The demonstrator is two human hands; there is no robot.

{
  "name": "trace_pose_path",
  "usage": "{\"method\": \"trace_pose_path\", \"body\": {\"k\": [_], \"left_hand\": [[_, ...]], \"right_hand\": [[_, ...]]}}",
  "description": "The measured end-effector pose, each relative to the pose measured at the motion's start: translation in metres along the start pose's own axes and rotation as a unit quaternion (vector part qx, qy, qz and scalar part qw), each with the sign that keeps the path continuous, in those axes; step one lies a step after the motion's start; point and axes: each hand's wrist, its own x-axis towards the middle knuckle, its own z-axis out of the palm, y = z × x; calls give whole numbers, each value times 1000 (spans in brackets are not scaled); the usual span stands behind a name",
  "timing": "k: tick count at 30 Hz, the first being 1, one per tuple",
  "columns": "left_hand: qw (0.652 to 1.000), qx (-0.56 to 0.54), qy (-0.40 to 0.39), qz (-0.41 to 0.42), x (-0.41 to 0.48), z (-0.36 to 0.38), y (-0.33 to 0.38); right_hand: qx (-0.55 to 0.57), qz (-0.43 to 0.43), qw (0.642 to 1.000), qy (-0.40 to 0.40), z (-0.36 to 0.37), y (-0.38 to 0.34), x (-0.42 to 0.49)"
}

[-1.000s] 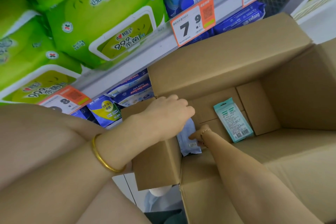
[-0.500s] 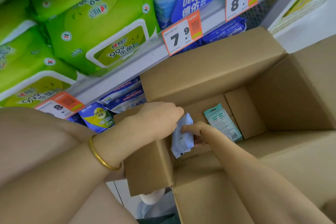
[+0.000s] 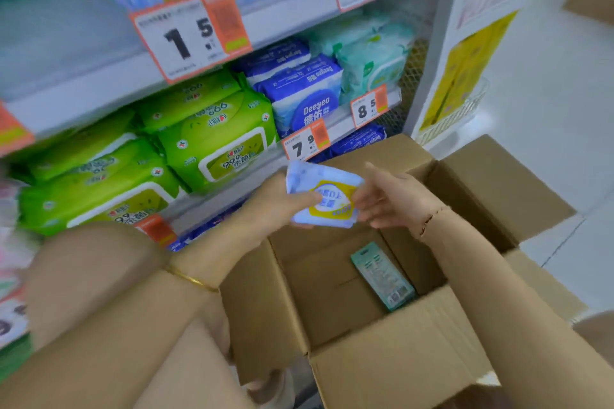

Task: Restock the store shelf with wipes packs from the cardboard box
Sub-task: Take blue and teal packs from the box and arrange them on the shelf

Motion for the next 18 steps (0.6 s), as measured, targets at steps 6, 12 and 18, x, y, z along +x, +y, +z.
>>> {"method": "trace_pose_path", "body": {"k": [6,12,18], "left_hand": [[978,-209,-21,-1,-38,-30,42],[966,-251,-30,46,-64,-53,76],[948,-281,41,143,-73,-60,92]], "right_hand": [[-28,-217,975,-31,-3,-41,-27],[-1,-287,954,-84,14,-90,-43],[221,-299,918,-135,43,-120,-53]]}}
